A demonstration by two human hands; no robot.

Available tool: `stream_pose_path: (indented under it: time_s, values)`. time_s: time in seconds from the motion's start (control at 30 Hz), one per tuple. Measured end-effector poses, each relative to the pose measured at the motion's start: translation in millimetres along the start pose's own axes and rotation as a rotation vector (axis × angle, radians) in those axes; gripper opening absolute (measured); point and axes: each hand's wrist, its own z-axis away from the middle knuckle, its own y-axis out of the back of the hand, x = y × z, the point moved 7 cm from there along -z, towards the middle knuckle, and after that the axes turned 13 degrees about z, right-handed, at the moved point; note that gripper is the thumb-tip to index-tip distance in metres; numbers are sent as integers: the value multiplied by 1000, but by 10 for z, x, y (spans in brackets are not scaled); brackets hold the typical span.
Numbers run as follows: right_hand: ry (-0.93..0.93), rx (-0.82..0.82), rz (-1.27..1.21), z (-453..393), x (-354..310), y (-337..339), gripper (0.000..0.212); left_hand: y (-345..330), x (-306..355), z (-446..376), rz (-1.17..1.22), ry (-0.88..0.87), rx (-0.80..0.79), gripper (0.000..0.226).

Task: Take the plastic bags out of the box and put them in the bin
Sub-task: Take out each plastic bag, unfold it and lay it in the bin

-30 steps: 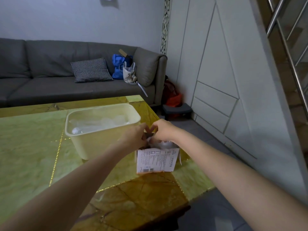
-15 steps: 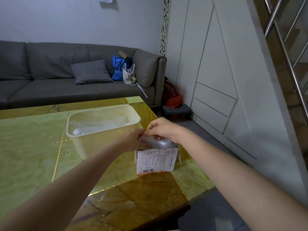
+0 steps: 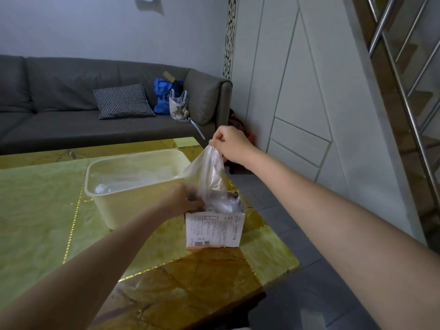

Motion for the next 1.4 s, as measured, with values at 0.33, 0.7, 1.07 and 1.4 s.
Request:
stream_pose_path:
  time_s: [0.33, 0.7, 1.07, 1.4]
  values:
    - [-302, 114, -677, -68, 476, 31, 23, 453, 24, 92, 573, 94, 125, 23]
    - [-367, -425, -1049, 258, 324, -458, 44, 834, -36, 71, 1016, 100, 390, 5]
    - [-201, 169, -614, -67, 247, -79, 12, 1202, -257, 200, 836, 174, 656, 16]
    - [-59, 294, -246, -608, -283, -427, 32, 2353, -474, 452, 529, 62, 1125, 33]
